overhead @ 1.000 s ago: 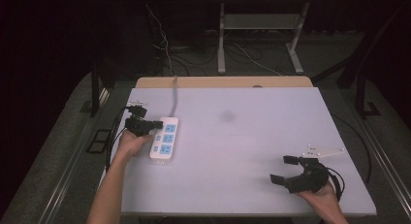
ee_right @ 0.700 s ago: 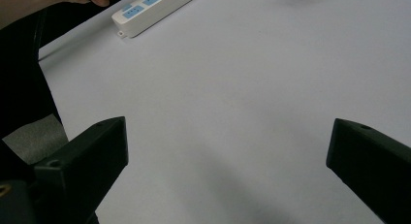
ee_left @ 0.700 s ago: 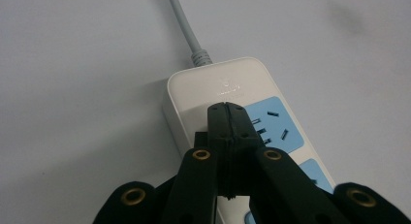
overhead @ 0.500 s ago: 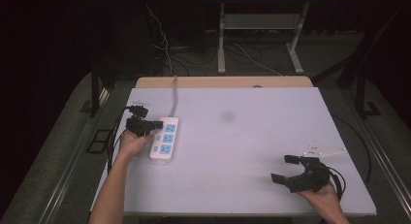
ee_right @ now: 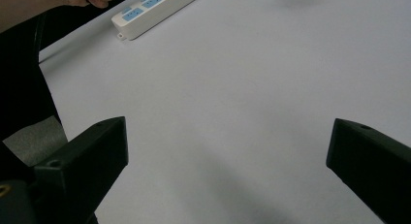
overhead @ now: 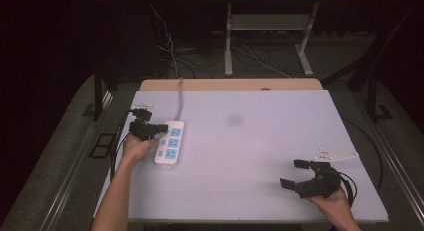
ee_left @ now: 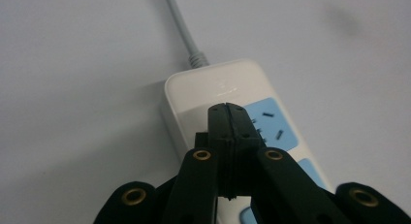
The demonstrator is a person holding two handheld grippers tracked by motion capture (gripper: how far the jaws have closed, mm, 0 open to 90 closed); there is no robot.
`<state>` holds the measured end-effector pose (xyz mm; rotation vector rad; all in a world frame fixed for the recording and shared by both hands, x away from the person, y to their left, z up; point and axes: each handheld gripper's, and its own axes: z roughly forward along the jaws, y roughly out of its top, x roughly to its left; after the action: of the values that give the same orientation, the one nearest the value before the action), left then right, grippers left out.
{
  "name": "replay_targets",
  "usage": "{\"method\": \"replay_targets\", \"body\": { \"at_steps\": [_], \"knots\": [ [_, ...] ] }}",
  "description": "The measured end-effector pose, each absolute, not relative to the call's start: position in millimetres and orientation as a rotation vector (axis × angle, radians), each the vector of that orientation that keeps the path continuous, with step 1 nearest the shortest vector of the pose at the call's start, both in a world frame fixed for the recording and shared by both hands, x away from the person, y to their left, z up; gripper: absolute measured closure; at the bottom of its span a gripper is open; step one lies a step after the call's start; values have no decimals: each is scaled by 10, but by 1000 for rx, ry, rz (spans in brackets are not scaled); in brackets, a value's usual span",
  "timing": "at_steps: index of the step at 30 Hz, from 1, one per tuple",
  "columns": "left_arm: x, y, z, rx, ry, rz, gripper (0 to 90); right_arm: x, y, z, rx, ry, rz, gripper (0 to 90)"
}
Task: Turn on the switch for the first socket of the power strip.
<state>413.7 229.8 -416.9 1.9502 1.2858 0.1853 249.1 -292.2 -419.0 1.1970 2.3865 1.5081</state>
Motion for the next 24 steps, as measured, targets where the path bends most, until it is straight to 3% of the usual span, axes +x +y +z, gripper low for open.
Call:
{"method": "replay_targets", "body": {
  "at_steps": [24],
  "knots": [
    [3870, 2337, -3881, 1918, 1257, 275, 890, 2489, -2919, -4186, 1196, 2391, 1511, 8]
  ]
}}
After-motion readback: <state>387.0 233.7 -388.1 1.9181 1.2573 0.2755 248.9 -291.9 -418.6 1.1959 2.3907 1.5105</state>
